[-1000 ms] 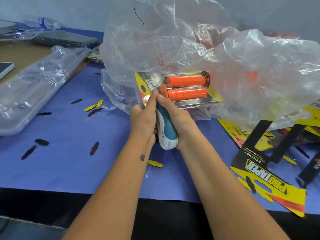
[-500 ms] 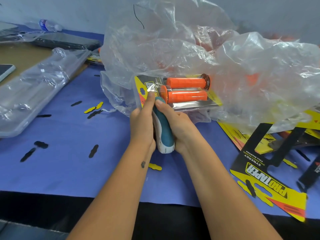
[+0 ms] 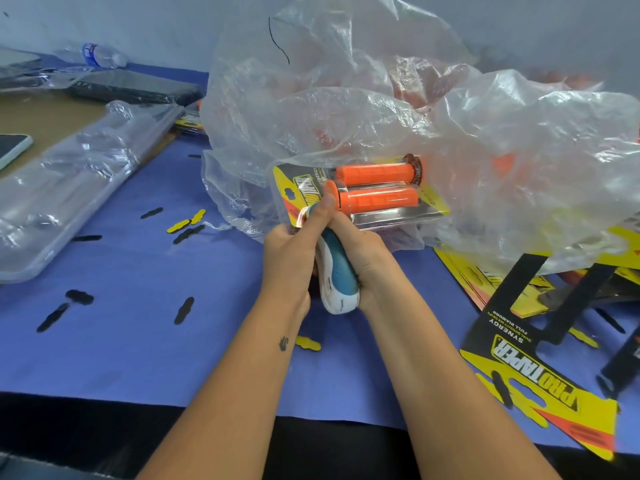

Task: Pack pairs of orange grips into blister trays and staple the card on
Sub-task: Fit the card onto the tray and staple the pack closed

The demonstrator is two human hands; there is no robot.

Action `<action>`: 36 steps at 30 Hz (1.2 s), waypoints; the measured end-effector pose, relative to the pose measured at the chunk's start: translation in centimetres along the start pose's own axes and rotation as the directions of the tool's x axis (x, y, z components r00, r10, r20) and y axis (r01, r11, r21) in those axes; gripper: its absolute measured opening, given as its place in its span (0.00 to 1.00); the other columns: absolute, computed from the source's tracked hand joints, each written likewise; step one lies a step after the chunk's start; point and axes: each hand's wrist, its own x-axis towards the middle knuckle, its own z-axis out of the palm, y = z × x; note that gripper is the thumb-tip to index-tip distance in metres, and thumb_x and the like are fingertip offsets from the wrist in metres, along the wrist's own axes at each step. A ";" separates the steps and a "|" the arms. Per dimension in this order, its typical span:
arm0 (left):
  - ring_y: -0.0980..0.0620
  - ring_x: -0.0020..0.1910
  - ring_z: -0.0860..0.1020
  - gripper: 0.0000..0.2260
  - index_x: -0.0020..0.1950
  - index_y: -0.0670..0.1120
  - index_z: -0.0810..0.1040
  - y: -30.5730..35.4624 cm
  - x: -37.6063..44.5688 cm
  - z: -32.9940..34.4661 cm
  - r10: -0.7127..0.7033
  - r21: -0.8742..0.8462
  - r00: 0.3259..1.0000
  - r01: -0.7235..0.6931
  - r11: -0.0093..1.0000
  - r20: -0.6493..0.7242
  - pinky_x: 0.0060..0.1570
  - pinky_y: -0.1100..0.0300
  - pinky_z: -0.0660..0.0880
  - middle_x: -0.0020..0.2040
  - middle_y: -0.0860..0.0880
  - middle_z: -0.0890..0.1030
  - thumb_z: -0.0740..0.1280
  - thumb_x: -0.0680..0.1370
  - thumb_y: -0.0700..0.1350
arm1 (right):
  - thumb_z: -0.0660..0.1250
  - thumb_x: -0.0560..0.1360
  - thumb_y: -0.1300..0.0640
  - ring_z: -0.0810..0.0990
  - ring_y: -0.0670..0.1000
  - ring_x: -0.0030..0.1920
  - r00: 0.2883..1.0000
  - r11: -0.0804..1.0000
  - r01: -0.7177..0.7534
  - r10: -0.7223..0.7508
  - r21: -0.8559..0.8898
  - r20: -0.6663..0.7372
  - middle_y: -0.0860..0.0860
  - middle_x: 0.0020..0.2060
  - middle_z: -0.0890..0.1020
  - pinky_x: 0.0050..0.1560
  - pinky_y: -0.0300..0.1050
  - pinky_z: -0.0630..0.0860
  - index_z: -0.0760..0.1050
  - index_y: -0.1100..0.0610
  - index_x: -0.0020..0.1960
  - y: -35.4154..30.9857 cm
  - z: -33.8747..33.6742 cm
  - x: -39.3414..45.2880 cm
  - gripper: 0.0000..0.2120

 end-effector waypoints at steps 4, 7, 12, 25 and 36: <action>0.50 0.22 0.68 0.20 0.30 0.48 0.79 1.0 0.6 -0.8 -0.091 -0.038 0.992 0.095 0.995 0.092 0.21 0.63 0.66 0.25 0.48 0.73 0.58 0.79 0.51 | 0.74 0.62 0.39 0.82 0.53 0.35 0.983 0.989 -0.007 0.034 -0.147 0.182 0.56 0.39 0.84 0.36 0.43 0.78 0.84 0.57 0.44 -1.2 -1.5 -1.2 0.22; 0.49 0.28 0.78 0.17 0.33 0.46 0.80 1.4 1.1 -1.6 -0.106 -0.090 0.994 0.109 0.990 0.038 0.28 0.60 0.76 0.30 0.47 0.81 0.58 0.78 0.43 | 0.72 0.63 0.40 0.83 0.52 0.34 0.976 0.907 -0.018 0.108 -0.421 0.190 0.54 0.37 0.84 0.34 0.41 0.78 0.82 0.58 0.46 -2.5 -2.8 -2.7 0.23; 0.52 0.31 0.80 0.05 0.42 0.46 0.78 1.4 1.4 -1.7 -0.094 -0.076 0.995 0.093 0.993 -0.014 0.34 0.60 0.79 0.33 0.49 0.81 0.64 0.77 0.41 | 0.75 0.56 0.35 0.79 0.46 0.35 0.968 0.519 0.060 0.178 -0.853 0.177 0.46 0.34 0.82 0.39 0.42 0.73 0.83 0.53 0.42 -4.7 -4.7 -5.0 0.25; 0.53 0.36 0.81 0.09 0.44 0.47 0.79 -0.5 2.4 -2.1 0.129 0.058 0.972 -0.120 0.991 -0.197 0.32 0.63 0.78 0.39 0.49 0.82 0.69 0.75 0.32 | 0.71 0.70 0.44 0.71 0.45 0.31 0.966 0.313 0.133 -0.254 -0.940 0.052 0.44 0.30 0.74 0.34 0.43 0.68 0.75 0.53 0.39 -4.3 -6.2 -5.4 0.13; 0.51 0.43 0.79 0.11 0.53 0.52 0.78 -0.1 2.8 -2.7 0.154 -0.006 0.963 -0.159 0.987 -0.223 0.41 0.59 0.80 0.47 0.50 0.81 0.68 0.76 0.37 | 0.66 0.73 0.53 0.78 0.62 0.48 0.757 -0.041 -0.302 -0.617 -0.952 -0.214 0.56 0.45 0.81 0.37 0.47 0.65 0.77 0.56 0.48 -3.8 -10.1 -7.1 0.08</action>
